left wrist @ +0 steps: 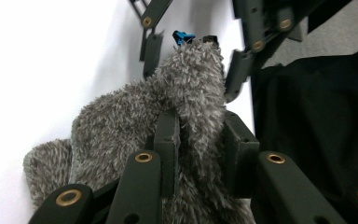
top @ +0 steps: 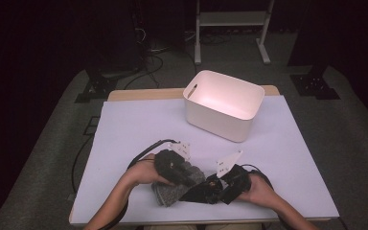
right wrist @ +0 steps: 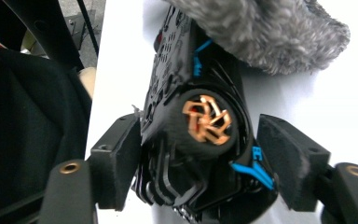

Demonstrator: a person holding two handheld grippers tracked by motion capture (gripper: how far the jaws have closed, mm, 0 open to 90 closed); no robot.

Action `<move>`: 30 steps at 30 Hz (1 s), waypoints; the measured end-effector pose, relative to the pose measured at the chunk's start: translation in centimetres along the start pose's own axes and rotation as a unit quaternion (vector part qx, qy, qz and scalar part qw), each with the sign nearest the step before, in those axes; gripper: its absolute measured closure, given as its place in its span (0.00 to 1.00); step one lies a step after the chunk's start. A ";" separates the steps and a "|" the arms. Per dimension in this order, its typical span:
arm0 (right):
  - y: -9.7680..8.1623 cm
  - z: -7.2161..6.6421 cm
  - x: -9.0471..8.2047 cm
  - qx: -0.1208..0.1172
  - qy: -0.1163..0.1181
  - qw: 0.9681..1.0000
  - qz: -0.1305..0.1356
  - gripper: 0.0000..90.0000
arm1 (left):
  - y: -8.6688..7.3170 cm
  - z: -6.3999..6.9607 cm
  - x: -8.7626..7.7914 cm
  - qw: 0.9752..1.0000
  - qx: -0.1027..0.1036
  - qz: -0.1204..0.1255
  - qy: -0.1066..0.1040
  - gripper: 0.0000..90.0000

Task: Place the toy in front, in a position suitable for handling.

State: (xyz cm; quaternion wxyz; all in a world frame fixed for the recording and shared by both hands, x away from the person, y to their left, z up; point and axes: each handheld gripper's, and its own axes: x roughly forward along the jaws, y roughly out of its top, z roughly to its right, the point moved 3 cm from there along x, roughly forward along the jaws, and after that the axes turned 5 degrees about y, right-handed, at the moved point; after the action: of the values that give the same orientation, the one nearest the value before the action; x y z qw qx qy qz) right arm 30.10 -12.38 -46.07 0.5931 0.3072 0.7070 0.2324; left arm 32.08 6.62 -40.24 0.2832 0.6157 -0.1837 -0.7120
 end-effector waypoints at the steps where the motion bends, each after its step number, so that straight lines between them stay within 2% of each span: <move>1: 0.0 -0.1 0.1 0.002 0.004 1.000 -0.001 0.36 | -0.1 0.1 0.0 1.000 -0.002 0.004 -0.005 0.78; 3: 0.0 -0.1 0.2 0.000 0.008 1.000 -0.002 0.39 | -0.1 0.2 -0.1 1.000 0.000 0.005 -0.004 0.78; 4: 0.0 -0.2 0.2 -0.001 0.012 1.000 -0.001 0.43 | -0.2 0.2 -0.1 1.000 0.000 0.008 -0.001 0.78; 5: 0.0 -0.3 0.2 -0.003 0.026 1.000 0.000 0.55 | -0.2 0.3 -0.1 1.000 0.001 0.009 -0.001 0.79; 6: 0.0 -0.6 0.1 -0.007 0.028 1.000 0.000 0.56 | -0.2 0.3 -0.1 1.000 -0.001 0.010 -0.003 0.80; 9: 0.0 -0.8 0.1 -0.010 0.024 1.000 0.000 0.57 | -0.2 0.3 -0.2 1.000 -0.011 0.013 -0.002 0.83; 10: 0.1 -0.7 0.0 -0.004 0.023 1.000 0.003 0.59 | 0.0 0.4 -0.3 1.000 -0.008 0.014 0.000 0.84; 11: 0.1 -0.6 -0.2 -0.005 0.018 1.000 0.013 0.62 | 0.1 0.4 -0.4 1.000 -0.003 0.013 0.002 0.85; 12: 0.3 -0.5 -0.5 -0.011 0.000 1.000 0.020 0.63 | 0.4 0.4 -0.5 1.000 0.000 0.015 0.009 0.85; 13: 0.3 -0.5 -0.6 -0.030 -0.015 0.999 0.012 0.63 | 0.6 0.3 -0.5 1.000 0.003 0.013 0.012 0.85; 17: 0.5 -0.1 -0.6 -0.035 -0.033 0.999 0.006 0.63 | 1.3 0.1 -0.4 1.000 0.009 0.008 0.022 0.85; 18: 0.8 0.2 -0.7 -0.043 -0.058 0.997 0.003 0.63 | 1.7 -0.2 -0.3 0.999 0.012 0.008 0.030 0.85; 21: 0.8 1.1 -0.7 -0.046 -0.074 0.996 0.002 0.63 | 2.2 -0.6 -0.2 0.999 0.017 -0.006 0.048 0.85; 25: 0.6 1.4 -0.7 -0.031 -0.063 0.997 0.013 0.62 | 2.2 -0.5 0.2 0.999 0.023 -0.022 0.042 0.85; 26: 0.4 1.4 -0.8 -0.025 -0.053 0.998 0.015 0.54 | 2.1 -0.3 0.4 0.999 0.024 -0.025 0.039 0.85; 27: 0.2 1.4 -0.9 -0.020 -0.051 0.998 0.015 0.53 | 2.1 -0.3 0.4 0.999 0.024 -0.025 0.039 0.84; 29: 0.0 1.3 -1.1 -0.021 -0.052 0.998 0.014 0.52 | 2.1 -0.1 0.5 0.998 0.023 -0.029 0.046 0.83; 30: -0.6 1.3 -1.5 -0.012 -0.049 0.999 0.017 0.51 | 2.1 0.0 0.4 0.998 0.020 -0.032 0.048 0.81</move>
State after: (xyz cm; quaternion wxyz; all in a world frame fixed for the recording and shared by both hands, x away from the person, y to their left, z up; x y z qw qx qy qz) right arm 31.40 -13.86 -45.68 0.6262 0.3232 0.6692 0.2356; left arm 32.45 4.71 -39.29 0.2560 0.6606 -0.1642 -0.6864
